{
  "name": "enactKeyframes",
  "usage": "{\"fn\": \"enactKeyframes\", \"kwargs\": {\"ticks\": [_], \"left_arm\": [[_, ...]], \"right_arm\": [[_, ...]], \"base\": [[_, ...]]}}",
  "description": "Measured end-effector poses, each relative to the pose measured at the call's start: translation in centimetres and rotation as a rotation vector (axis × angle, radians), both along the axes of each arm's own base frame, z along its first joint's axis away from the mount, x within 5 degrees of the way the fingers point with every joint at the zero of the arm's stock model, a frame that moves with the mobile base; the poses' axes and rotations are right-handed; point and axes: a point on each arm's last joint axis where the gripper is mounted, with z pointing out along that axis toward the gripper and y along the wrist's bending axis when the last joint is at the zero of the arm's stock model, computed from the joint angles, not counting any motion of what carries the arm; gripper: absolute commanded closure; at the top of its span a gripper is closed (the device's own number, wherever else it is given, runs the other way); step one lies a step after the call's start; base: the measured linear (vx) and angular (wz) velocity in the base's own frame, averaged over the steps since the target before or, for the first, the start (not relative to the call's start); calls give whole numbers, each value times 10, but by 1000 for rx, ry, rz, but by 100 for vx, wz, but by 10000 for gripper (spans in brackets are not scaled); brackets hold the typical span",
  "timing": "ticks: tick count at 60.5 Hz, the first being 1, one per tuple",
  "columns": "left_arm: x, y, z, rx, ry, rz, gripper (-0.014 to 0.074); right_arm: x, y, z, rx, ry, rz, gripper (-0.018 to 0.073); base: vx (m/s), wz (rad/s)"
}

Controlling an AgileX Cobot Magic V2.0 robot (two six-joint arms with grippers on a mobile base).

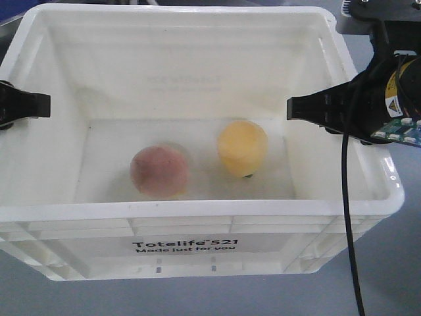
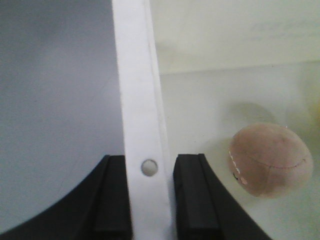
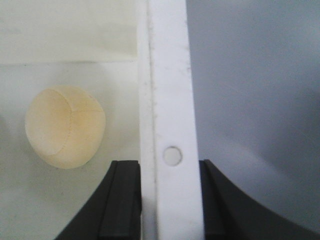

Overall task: Place moving items into box and shelve
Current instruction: 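Hold the tote level with both grippers while the base drives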

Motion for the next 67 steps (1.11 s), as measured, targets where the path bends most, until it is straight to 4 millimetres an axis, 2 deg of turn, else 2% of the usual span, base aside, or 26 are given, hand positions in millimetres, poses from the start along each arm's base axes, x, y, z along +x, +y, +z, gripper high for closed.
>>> {"fn": "enactKeyframes", "kwargs": {"ticks": [67], "left_arm": [[0, 0, 0, 2, 2, 1, 619]], "right_arm": [[0, 0, 0, 1, 0, 0, 484]], "base": [[-19, 72]]}}
